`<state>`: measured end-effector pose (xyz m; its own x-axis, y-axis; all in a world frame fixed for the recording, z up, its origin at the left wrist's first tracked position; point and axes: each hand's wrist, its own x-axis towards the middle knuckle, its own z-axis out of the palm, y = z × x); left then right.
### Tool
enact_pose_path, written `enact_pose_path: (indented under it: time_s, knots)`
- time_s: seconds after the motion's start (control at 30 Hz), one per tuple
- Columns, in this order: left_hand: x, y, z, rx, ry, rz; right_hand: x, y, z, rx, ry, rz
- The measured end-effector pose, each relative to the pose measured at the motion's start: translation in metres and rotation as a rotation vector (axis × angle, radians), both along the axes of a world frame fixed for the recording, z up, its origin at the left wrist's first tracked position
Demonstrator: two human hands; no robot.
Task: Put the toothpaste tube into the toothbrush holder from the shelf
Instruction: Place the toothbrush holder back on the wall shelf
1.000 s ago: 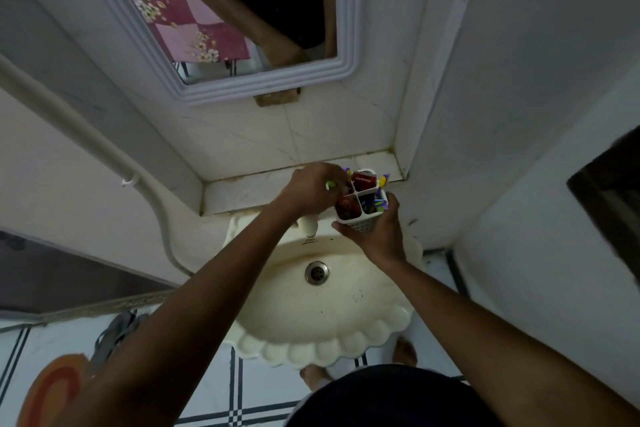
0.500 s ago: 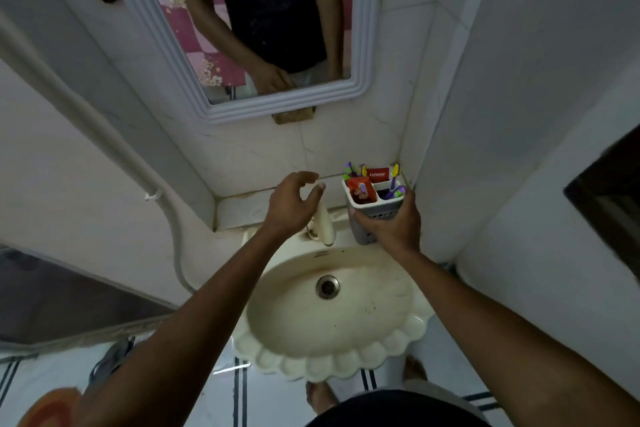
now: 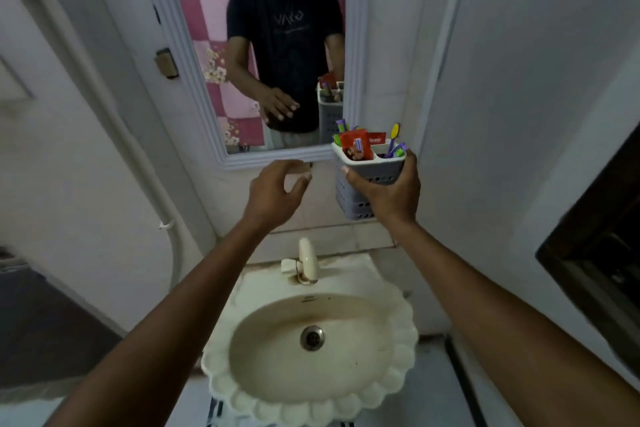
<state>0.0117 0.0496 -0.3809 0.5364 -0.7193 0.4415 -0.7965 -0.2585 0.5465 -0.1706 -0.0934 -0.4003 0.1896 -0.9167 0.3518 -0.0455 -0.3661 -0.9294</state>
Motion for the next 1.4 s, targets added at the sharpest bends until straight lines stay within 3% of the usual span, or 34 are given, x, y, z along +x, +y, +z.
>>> enact_pose_path:
  time_s: [0.4, 0.53, 0.6, 0.77, 1.1, 1.4]
  knots:
    - [-0.055, -0.006, 0.206, -0.268, -0.208, 0.045, -0.045, -0.008, 0.208, -0.292, -0.236, 0.009]
    - [-0.059, -0.003, 0.243, -0.267, -0.24, 0.044, -0.049, 0.0, 0.25, -0.309, -0.19, 0.024]
    - [-0.063, -0.009, 0.338, -0.42, -0.375, 0.06, -0.054, -0.001, 0.349, -0.455, -0.328, -0.03]
    - [-0.065, -0.015, 0.355, -0.426, -0.438, 0.068, -0.062, 0.006, 0.382, -0.439, -0.268, -0.035]
    - [-0.044, -0.031, 0.463, -0.569, -0.561, 0.051, -0.054, 0.011, 0.5, -0.499, -0.352, -0.071]
    - [-0.005, -0.07, 0.504, -0.585, -0.548, 0.069, -0.016, -0.006, 0.563, -0.539, -0.35, -0.166]
